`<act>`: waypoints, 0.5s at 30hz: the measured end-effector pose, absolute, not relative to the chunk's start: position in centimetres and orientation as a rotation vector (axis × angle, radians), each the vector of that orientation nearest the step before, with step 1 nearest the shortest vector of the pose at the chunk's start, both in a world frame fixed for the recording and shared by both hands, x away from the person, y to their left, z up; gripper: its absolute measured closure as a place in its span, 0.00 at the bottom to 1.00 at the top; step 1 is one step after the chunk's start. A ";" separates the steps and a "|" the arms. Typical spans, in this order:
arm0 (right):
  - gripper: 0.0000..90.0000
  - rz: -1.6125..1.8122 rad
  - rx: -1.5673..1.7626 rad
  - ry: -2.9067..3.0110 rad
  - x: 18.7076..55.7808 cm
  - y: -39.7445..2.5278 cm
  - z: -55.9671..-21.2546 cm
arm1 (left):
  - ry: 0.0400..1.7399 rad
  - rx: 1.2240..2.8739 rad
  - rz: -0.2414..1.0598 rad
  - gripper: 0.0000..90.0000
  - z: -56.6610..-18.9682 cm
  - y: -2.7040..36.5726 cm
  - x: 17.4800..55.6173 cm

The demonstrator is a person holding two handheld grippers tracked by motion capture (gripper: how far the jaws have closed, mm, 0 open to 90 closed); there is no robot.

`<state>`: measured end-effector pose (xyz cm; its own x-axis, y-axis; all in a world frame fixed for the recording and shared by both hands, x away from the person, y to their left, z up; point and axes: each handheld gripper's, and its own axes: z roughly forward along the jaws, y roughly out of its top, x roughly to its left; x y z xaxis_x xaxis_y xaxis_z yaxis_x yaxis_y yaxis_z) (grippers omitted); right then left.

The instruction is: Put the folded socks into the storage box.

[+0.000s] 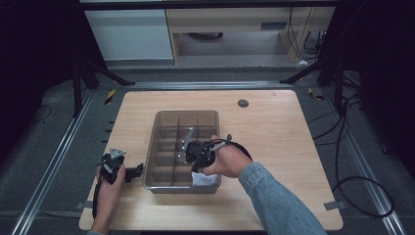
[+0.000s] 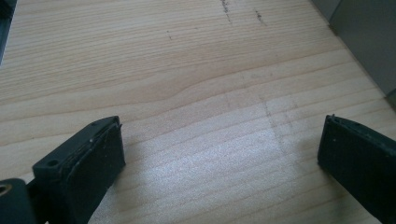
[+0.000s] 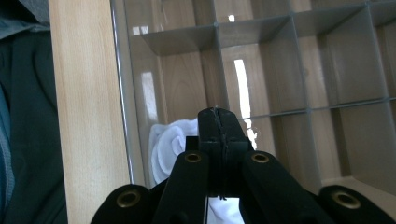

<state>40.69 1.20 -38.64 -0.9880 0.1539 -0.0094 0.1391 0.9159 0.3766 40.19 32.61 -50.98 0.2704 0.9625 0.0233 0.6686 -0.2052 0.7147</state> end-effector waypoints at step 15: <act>1.00 0.471 0.240 3.037 40.5 1.2 -41.2 | 1.466 1.956 0.643 0.00 -51.0 32.6 40.2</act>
<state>40.53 1.22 -41.19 -0.9861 0.1625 -0.0341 0.1445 0.9412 0.3055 40.20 32.62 -50.98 0.2711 0.9622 0.0237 0.6688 -0.2061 0.7143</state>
